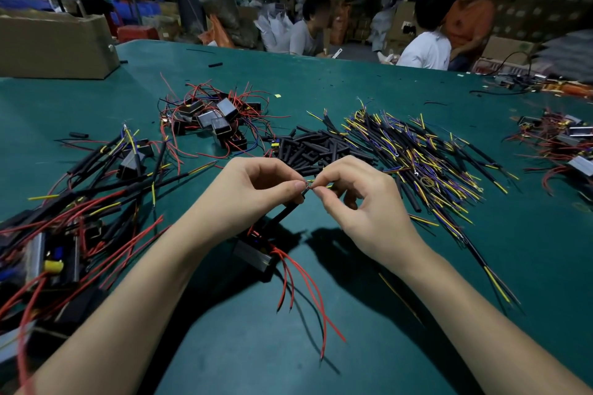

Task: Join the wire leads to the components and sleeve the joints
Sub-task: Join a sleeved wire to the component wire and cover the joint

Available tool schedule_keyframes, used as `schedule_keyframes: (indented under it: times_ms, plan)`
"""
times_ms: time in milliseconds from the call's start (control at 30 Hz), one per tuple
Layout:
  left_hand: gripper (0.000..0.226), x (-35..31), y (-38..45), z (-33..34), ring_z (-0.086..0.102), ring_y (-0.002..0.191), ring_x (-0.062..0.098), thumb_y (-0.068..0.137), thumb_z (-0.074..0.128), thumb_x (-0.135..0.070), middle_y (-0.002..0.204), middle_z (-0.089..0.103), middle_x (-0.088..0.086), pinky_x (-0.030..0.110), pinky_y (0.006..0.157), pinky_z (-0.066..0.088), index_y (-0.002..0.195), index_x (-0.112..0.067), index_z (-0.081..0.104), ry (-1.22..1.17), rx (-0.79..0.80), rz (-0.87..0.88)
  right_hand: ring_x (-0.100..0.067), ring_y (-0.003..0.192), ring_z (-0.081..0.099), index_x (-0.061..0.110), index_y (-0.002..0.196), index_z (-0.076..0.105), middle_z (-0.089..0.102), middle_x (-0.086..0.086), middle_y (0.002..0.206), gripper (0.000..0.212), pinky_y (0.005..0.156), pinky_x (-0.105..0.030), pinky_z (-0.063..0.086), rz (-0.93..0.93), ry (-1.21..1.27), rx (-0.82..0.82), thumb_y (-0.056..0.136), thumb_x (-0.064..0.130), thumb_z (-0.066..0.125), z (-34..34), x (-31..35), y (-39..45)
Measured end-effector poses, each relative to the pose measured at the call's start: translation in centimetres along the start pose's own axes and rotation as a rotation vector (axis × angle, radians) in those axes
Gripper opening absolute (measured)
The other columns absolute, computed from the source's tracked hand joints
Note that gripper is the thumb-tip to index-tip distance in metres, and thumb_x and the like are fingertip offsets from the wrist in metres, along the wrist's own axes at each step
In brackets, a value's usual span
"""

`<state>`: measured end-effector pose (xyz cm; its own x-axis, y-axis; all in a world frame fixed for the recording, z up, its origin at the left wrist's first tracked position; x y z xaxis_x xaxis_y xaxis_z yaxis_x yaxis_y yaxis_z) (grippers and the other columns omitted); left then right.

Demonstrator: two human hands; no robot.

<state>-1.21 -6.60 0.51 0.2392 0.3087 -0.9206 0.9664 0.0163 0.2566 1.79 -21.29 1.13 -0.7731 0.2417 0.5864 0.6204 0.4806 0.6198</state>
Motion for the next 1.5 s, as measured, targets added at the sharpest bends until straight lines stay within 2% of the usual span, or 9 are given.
schedule_keyframes:
  times_ms: [233,500,667,767,867,967,1067,1367,1500]
  plan:
    - [0.009,-0.3,-0.1,0.0,0.064,0.066,0.009,0.086,0.066,-0.009,0.071,0.072,0.004,0.019,0.069,0.05,0.079,-0.01,0.07,0.094,-0.029,0.023,-0.005,0.068,0.052,0.006,0.084,0.067,0.06,0.0,0.086,0.008,0.064,-0.008,0.036,0.004,-0.017,0.003,0.085,-0.001,0.064,0.1,0.1,0.0]
    - [0.01,-0.1,-0.1,-0.4,0.047,0.038,-0.005,0.09,0.061,-0.005,0.062,0.068,0.001,0.003,0.044,0.032,0.082,-0.003,0.067,0.04,-0.122,-0.033,-0.009,0.067,0.054,0.01,0.086,0.071,0.062,-0.001,0.087,0.017,0.062,-0.015,0.04,0.042,0.053,-0.027,0.086,-0.005,0.062,-0.1,0.0,0.1]
    - [0.011,0.0,-0.1,0.0,0.054,0.051,-0.003,0.089,0.064,-0.012,0.059,0.066,-0.005,0.006,0.053,0.038,0.08,-0.01,0.069,0.088,-0.074,-0.021,-0.004,0.069,0.054,0.008,0.087,0.072,0.061,0.002,0.083,0.014,0.064,-0.01,0.037,-0.008,-0.009,-0.024,0.086,-0.003,0.064,0.0,0.4,0.1]
    - [0.01,-0.1,-0.1,0.3,0.049,0.045,-0.005,0.09,0.061,-0.01,0.056,0.062,-0.01,0.005,0.049,0.035,0.084,-0.008,0.069,0.064,-0.054,-0.021,-0.001,0.068,0.052,0.007,0.087,0.071,0.059,0.004,0.081,0.01,0.064,-0.01,0.036,-0.024,-0.052,-0.031,0.085,-0.001,0.066,0.0,0.6,0.1]
    - [0.01,-0.2,-0.1,0.4,0.053,0.058,0.006,0.089,0.064,-0.013,0.064,0.064,0.004,0.02,0.063,0.043,0.08,-0.013,0.069,0.072,-0.064,-0.002,0.0,0.068,0.051,0.009,0.086,0.069,0.057,0.007,0.079,0.007,0.064,-0.009,0.036,-0.034,-0.084,-0.031,0.085,0.002,0.067,-0.1,0.8,0.2]
    - [0.012,-0.6,-0.1,0.3,0.052,0.061,0.012,0.087,0.067,-0.015,0.067,0.063,0.014,0.03,0.064,0.043,0.075,-0.015,0.068,0.106,-0.097,0.035,-0.003,0.067,0.052,0.012,0.084,0.068,0.057,0.01,0.077,0.007,0.063,-0.008,0.036,-0.017,-0.084,-0.043,0.084,0.005,0.068,-0.2,0.8,0.2]
    - [0.013,-0.6,-0.1,0.3,0.051,0.06,0.014,0.086,0.066,-0.012,0.066,0.062,0.015,0.028,0.062,0.041,0.073,-0.013,0.068,0.113,-0.126,0.034,-0.007,0.066,0.054,0.012,0.084,0.07,0.06,0.005,0.076,0.006,0.061,-0.007,0.037,0.012,-0.087,-0.053,0.083,0.005,0.069,-0.2,0.7,0.2]
    - [0.017,-0.2,0.0,0.8,0.046,0.051,0.004,0.088,0.061,-0.008,0.054,0.055,-0.008,0.011,0.051,0.036,0.071,-0.011,0.063,0.022,-0.156,-0.023,-0.007,0.061,0.053,0.008,0.078,0.069,0.06,0.006,0.073,0.007,0.059,-0.008,0.036,0.084,-0.05,-0.142,0.081,0.001,0.068,0.0,0.3,0.0]
    - [0.014,0.0,0.0,0.8,0.043,0.044,-0.002,0.087,0.062,-0.007,0.049,0.054,-0.011,0.007,0.046,0.032,0.073,-0.007,0.064,-0.024,-0.166,-0.028,-0.01,0.06,0.056,0.01,0.076,0.068,0.064,0.004,0.072,0.009,0.059,-0.017,0.044,0.154,0.035,-0.212,0.082,0.003,0.068,0.2,-0.1,-0.2]
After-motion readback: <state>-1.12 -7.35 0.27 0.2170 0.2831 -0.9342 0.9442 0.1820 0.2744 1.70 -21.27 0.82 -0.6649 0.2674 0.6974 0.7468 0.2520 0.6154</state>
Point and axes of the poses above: each hand's wrist, its own y-axis towards the middle knuckle, its own z-axis out of the palm, x = y × z, the point moved 6 cm from there along y, towards the middle knuckle
